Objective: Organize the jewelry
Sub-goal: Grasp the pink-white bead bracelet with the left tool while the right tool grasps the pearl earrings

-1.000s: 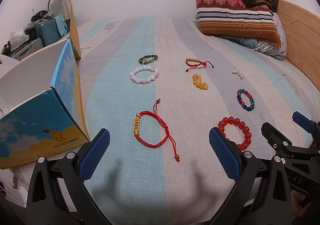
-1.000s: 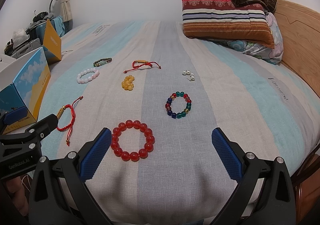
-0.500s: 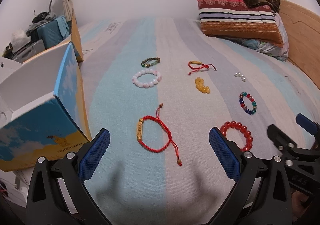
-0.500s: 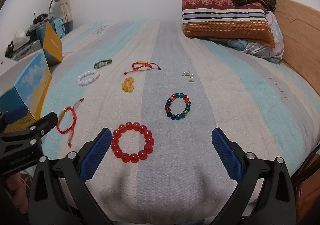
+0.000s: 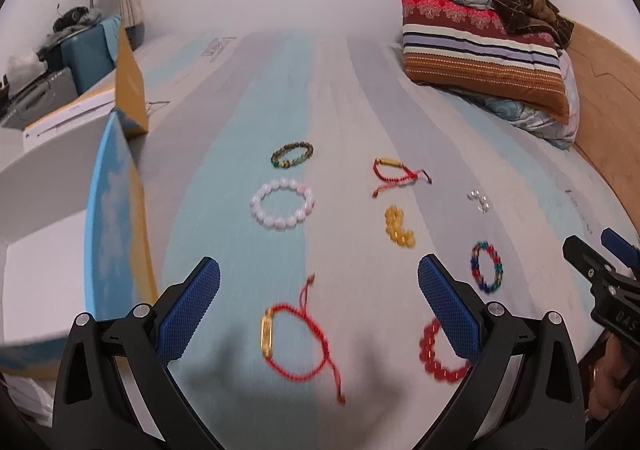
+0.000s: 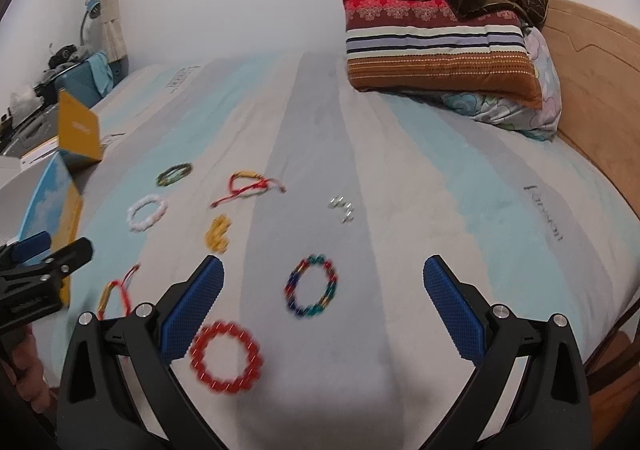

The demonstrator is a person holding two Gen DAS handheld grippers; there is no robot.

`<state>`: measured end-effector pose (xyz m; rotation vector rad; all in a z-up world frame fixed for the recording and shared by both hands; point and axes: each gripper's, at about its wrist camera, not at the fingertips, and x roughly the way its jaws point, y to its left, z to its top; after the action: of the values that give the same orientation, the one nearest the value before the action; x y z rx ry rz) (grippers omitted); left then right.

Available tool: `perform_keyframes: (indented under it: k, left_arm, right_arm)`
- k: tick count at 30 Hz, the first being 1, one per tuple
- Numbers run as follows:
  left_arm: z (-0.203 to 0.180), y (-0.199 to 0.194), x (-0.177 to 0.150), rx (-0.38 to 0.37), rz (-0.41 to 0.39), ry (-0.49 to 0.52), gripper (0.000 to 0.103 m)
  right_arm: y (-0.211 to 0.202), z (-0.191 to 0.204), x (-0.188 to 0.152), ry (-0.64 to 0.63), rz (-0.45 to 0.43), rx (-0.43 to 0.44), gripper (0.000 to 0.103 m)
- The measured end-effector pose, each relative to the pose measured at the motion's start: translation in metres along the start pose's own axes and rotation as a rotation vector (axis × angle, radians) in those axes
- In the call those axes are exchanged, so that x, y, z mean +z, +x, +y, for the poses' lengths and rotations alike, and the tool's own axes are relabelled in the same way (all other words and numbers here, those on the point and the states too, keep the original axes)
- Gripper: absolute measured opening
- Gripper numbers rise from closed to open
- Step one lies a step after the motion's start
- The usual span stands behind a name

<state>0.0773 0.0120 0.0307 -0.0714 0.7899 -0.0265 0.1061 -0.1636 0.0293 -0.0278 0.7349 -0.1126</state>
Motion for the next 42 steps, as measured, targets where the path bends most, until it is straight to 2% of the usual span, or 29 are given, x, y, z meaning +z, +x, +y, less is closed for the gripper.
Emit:
perform_keyframes:
  k: [6, 8, 12, 17, 20, 24, 27, 35, 38, 42]
  left_arm:
    - [0.000, 0.026, 0.032, 0.033, 0.003, 0.010, 0.097]
    - [0.003, 0.039, 0.040, 0.045, 0.019, 0.002, 0.097]
    - [0.010, 0.069, 0.054, 0.078, 0.041, 0.009, 0.097]
    - [0.023, 0.105, 0.053, 0.078, 0.094, -0.007, 0.097]
    - [0.029, 0.123, 0.052, 0.106, 0.118, -0.006, 0.097]
    - [0.030, 0.139, 0.054, 0.121, 0.123, 0.016, 0.097]
    - [0.032, 0.151, 0.053, 0.103, 0.144, 0.018, 0.097]
    - [0.035, 0.172, 0.046, 0.083, 0.192, 0.014, 0.097]
    - [0.038, 0.176, 0.044, 0.079, 0.200, 0.004, 0.097]
    - [0.039, 0.175, 0.042, 0.077, 0.203, -0.002, 0.094]
  right_arm:
    - [0.053, -0.007, 0.029, 0.022, 0.054, 0.002, 0.096]
    - [0.064, -0.011, 0.038, 0.043, 0.028, 0.020, 0.096]
    - [0.112, -0.011, 0.053, 0.065, 0.107, 0.023, 0.096]
    - [0.156, -0.012, 0.046, 0.084, 0.147, 0.023, 0.095]
    - [0.179, -0.012, 0.040, 0.070, 0.187, 0.004, 0.091]
    - [0.195, -0.016, 0.040, 0.085, 0.203, 0.002, 0.090]
    - [0.205, -0.017, 0.037, 0.089, 0.226, 0.004, 0.089]
    - [0.224, -0.021, 0.031, 0.111, 0.270, 0.017, 0.077]
    - [0.226, -0.019, 0.029, 0.097, 0.273, 0.013, 0.070]
    - [0.224, -0.015, 0.029, 0.077, 0.274, 0.016, 0.054]
